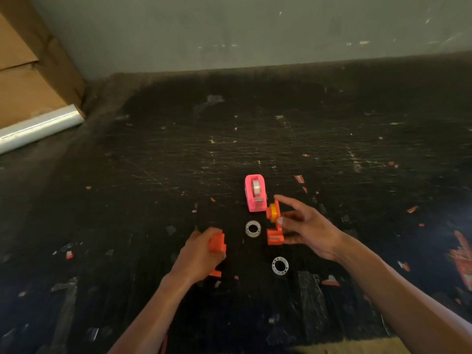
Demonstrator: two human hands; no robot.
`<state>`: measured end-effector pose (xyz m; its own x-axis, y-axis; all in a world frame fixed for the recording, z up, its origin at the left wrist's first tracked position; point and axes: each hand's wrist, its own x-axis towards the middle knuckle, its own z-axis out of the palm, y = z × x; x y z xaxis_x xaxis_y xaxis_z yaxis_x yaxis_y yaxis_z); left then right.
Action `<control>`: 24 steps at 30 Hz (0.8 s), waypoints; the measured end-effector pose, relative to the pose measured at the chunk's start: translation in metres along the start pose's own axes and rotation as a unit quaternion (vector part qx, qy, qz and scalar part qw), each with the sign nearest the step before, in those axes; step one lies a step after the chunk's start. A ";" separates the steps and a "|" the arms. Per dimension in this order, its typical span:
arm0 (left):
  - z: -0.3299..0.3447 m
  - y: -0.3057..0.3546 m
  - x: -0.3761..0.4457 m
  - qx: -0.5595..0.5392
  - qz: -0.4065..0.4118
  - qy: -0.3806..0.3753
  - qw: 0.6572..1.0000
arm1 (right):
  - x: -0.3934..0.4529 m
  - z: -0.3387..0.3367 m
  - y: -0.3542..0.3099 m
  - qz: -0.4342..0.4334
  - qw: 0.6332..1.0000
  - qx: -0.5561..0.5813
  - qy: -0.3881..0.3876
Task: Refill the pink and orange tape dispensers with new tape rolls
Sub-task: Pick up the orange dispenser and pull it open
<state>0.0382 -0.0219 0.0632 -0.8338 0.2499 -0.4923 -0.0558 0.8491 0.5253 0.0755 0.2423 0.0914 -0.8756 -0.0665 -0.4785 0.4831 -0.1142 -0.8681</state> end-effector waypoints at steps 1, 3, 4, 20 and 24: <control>0.003 -0.002 -0.001 0.018 -0.004 -0.004 1.000 | -0.001 0.000 0.001 0.002 1.000 0.003 0.000; 0.007 -0.004 -0.001 0.040 -0.008 -0.005 0.999 | -0.003 -0.001 0.004 0.004 1.000 0.004 0.002; 0.007 -0.004 -0.002 0.044 -0.014 -0.004 0.999 | -0.003 -0.001 0.004 0.005 1.000 0.003 0.003; 0.006 0.057 -0.026 -0.386 0.064 0.016 0.920 | -0.010 0.032 0.008 -0.061 0.993 -0.065 -0.074; 0.011 0.055 -0.025 -0.398 0.057 0.036 0.915 | -0.013 0.026 0.010 -0.048 0.995 -0.052 -0.070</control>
<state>0.0619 0.0241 0.0966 -0.8916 0.2601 -0.3706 -0.3246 0.2034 0.9237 0.0914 0.2160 0.0924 -0.9050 -0.1978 -0.3765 0.3886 -0.0248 -0.9211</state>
